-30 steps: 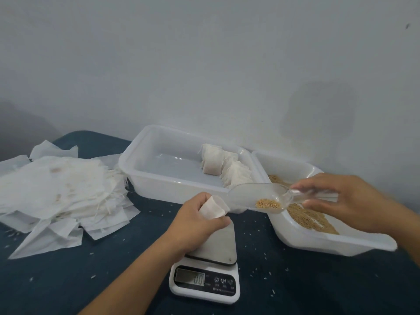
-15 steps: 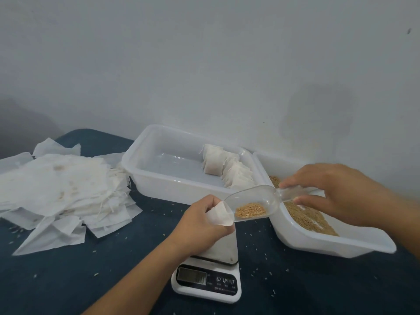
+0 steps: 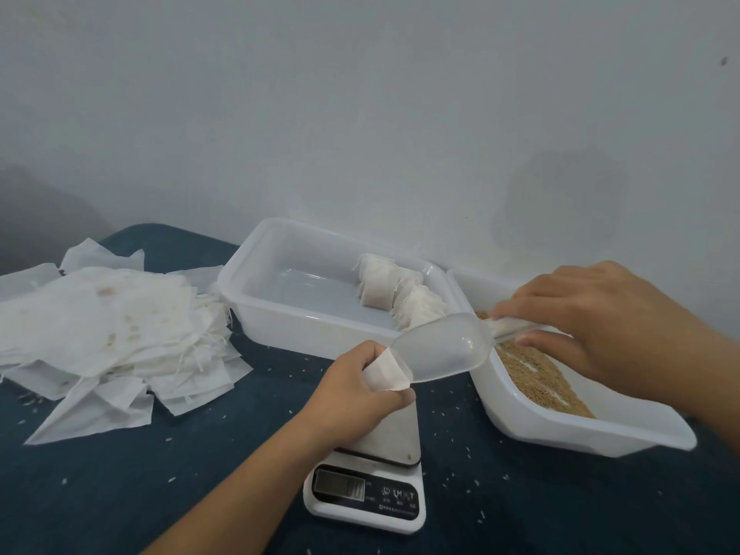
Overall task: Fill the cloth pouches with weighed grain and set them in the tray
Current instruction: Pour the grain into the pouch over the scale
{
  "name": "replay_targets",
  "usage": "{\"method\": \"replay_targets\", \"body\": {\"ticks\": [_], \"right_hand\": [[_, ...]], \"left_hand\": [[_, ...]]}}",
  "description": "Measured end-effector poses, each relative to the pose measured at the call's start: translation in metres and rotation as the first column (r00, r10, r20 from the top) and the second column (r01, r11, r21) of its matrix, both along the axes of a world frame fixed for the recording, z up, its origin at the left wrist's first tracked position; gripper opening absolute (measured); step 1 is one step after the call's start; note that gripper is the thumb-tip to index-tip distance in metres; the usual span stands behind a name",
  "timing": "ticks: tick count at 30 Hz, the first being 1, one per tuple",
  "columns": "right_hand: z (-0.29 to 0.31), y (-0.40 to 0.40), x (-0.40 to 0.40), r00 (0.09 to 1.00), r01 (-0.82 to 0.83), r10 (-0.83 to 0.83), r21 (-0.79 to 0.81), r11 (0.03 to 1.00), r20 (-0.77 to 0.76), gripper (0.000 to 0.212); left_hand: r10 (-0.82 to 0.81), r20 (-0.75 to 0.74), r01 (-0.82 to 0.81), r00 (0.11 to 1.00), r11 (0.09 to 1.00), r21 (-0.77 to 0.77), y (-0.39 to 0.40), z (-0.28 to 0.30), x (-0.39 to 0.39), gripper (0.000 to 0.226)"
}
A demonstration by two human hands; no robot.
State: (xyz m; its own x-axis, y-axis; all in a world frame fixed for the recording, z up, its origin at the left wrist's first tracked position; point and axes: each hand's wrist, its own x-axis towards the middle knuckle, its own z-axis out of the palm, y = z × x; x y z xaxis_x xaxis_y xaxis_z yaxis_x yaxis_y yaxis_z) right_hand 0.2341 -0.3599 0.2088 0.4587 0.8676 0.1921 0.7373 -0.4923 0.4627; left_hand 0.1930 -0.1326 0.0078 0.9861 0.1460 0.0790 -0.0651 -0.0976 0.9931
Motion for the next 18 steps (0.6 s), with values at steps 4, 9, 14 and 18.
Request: {"method": "replay_targets", "body": {"ticks": [4,9,14,18], "right_hand": [[-0.006,-0.011,0.005,0.993,-0.077,0.071,0.072,0.994,0.090,0.030],[-0.032,-0.029,0.019,0.989,0.095,-0.118,0.218,0.971,0.094,0.032],[-0.069,-0.024,0.025,0.886,0.420,-0.182,0.568,0.708,-0.427,0.035],[-0.105,0.008,0.024,0.714,0.532,0.095,0.625,0.572,-0.694,0.027]], "left_hand": [[0.001,-0.039,-0.004,0.999,0.996,-0.094,0.002,0.002,-0.001,0.030],[-0.054,-0.075,0.030,0.996,0.957,-0.289,0.004,0.008,-0.002,0.028],[-0.220,-0.102,0.131,0.970,0.828,-0.545,0.007,0.017,-0.006,0.032],[-0.415,-0.026,0.250,0.909,0.596,-0.763,0.013,0.016,-0.009,0.034]]}}
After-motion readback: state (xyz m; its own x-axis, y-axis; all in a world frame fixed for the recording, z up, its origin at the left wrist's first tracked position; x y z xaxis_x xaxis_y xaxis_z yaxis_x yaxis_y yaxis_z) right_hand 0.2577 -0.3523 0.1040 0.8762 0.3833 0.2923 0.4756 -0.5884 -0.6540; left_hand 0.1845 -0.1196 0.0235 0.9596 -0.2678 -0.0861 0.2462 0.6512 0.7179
